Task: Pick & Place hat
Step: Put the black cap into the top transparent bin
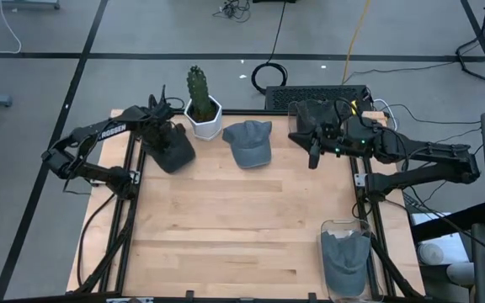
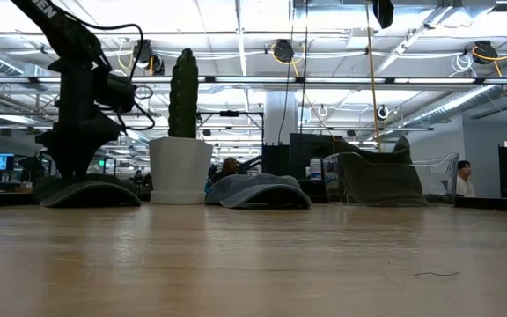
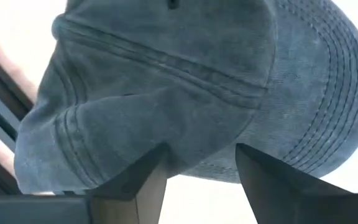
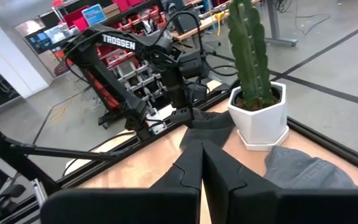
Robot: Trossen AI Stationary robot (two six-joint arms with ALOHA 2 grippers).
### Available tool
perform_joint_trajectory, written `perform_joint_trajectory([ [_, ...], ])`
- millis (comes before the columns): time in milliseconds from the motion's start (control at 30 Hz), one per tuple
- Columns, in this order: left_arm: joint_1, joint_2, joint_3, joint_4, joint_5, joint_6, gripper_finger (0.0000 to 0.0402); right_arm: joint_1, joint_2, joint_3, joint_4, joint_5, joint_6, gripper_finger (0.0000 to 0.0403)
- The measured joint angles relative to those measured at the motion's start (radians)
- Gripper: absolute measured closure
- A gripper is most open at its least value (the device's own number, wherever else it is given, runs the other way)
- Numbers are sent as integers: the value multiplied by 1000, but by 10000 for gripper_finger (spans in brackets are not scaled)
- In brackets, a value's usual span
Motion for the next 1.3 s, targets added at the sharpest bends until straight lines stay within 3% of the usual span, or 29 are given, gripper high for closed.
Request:
perform_joint_trajectory([
  [400, -53, 0, 43, -2, -5, 77, 201, 9, 0, 0, 0, 2, 19, 403],
  [733, -91, -1, 71, 28, -31, 289, 219, 9, 2, 0, -43, 2, 31, 403],
  [867, -84, -1, 47, 70, -70, 284, 220, 9, 2, 0, -48, 2, 37, 403],
  [1100, -91, 0, 11, 84, -34, 222, 220, 9, 2, 0, -52, 2, 34, 403],
  [1300, -111, 0, 2, 77, -14, 85, 242, 9, 5, 0, -56, 2, 26, 403],
])
